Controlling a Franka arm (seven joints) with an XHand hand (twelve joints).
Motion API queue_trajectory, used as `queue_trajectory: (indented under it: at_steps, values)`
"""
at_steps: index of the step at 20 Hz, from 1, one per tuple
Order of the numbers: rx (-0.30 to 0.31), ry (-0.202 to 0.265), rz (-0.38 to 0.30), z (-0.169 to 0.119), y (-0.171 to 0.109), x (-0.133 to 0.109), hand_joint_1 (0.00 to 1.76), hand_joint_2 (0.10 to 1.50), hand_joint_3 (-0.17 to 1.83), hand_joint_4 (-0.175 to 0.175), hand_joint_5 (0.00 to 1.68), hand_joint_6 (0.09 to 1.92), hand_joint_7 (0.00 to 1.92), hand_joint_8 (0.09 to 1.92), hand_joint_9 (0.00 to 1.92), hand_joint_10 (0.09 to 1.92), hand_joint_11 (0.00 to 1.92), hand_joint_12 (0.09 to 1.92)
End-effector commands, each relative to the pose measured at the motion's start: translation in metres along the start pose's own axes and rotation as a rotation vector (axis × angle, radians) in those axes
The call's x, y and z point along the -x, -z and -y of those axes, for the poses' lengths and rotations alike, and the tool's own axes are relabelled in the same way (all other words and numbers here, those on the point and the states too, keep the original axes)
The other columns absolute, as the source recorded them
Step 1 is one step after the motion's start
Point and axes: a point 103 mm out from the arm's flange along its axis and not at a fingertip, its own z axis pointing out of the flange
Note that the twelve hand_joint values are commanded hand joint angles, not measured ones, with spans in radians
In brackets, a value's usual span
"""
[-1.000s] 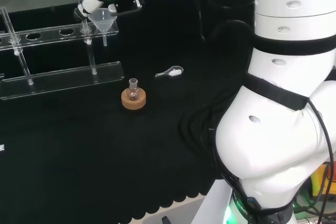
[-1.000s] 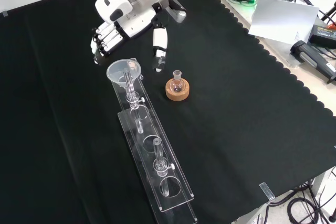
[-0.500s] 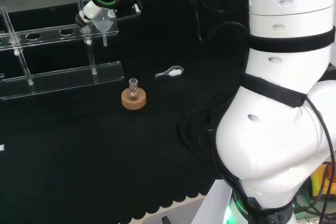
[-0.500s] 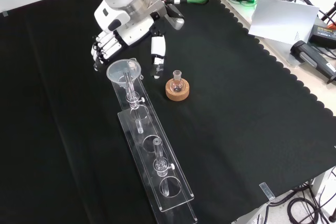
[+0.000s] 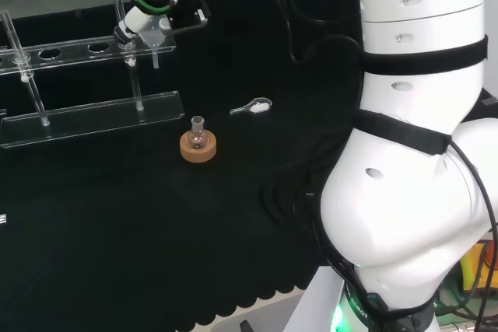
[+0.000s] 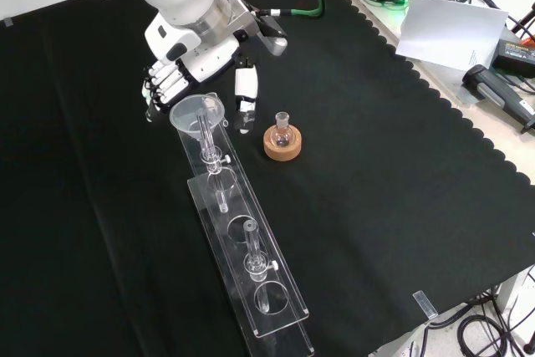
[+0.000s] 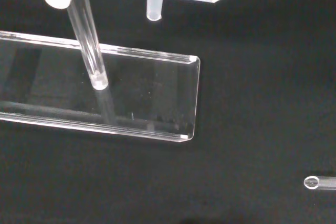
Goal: Pick up the funnel from the transparent funnel stand.
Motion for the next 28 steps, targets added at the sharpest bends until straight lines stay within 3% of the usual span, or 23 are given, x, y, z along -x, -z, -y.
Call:
queue_trajectory:
  at_steps: [1,8,21,28]
  values:
    - [-0.001,-0.019,0.013,-0.008,-0.001,0.005,0.32,0.69,0.0,-0.084,0.0,0.09,0.09,0.51,0.0,0.72,0.0,0.54]
    - [0.002,-0.038,0.031,-0.017,0.005,0.018,0.34,0.71,0.01,-0.082,0.05,0.09,0.17,0.54,0.05,0.78,0.0,0.68]
    - [-0.067,-0.053,0.034,-0.022,0.002,0.028,0.33,0.73,0.02,-0.076,0.11,0.09,0.28,0.54,0.12,0.78,0.0,0.81]
    - [-0.071,-0.06,-0.024,-0.02,-0.002,0.033,0.33,0.73,0.02,-0.064,0.21,0.09,0.39,0.53,0.24,0.75,0.0,0.84]
